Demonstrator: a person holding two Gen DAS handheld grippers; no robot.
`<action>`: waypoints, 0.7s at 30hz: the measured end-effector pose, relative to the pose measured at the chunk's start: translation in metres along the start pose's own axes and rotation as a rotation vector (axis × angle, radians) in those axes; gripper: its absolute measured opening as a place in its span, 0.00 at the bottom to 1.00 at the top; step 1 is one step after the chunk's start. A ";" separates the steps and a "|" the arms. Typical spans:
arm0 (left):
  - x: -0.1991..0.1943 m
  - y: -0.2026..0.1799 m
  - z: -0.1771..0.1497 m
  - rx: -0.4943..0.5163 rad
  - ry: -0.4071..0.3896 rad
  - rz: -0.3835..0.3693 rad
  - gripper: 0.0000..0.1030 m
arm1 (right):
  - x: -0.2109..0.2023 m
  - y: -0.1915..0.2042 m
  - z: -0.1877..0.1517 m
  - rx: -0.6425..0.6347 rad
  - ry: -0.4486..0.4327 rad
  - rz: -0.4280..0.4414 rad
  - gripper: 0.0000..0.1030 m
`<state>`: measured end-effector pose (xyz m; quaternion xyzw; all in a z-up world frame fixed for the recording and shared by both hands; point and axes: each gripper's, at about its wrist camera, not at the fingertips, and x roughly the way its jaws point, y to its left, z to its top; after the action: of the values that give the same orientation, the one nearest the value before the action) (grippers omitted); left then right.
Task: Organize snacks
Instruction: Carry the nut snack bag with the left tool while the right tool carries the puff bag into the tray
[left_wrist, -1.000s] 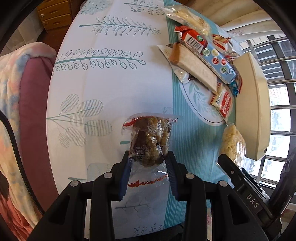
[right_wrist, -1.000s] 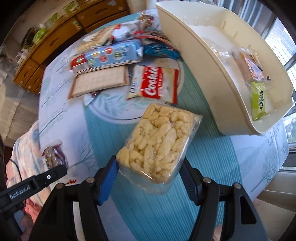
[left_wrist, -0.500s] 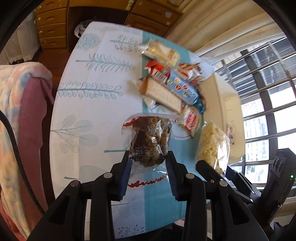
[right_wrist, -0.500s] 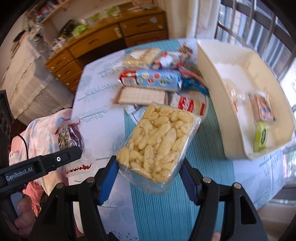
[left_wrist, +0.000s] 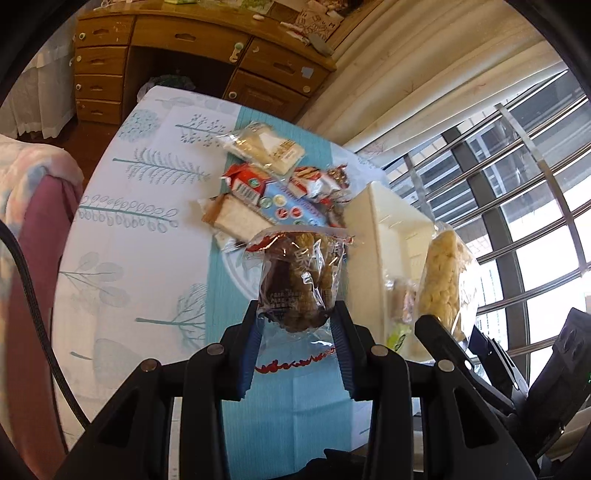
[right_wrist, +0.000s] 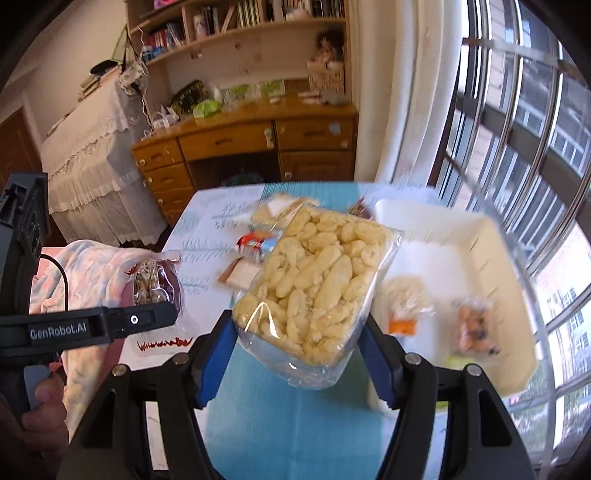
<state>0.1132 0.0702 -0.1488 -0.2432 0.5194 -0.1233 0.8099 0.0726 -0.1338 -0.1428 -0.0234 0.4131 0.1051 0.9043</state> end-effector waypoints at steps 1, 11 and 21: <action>0.003 -0.007 0.000 0.002 -0.006 -0.002 0.35 | 0.000 -0.004 0.001 -0.003 -0.005 0.000 0.64; 0.029 -0.082 -0.008 0.044 -0.055 -0.065 0.35 | -0.001 -0.089 0.000 0.005 -0.023 -0.060 0.64; 0.073 -0.147 -0.006 0.098 -0.047 -0.123 0.35 | 0.013 -0.161 -0.012 0.051 0.041 -0.083 0.64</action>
<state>0.1469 -0.0899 -0.1314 -0.2374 0.4776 -0.1926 0.8237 0.1056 -0.2899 -0.1676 -0.0197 0.4326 0.0563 0.8996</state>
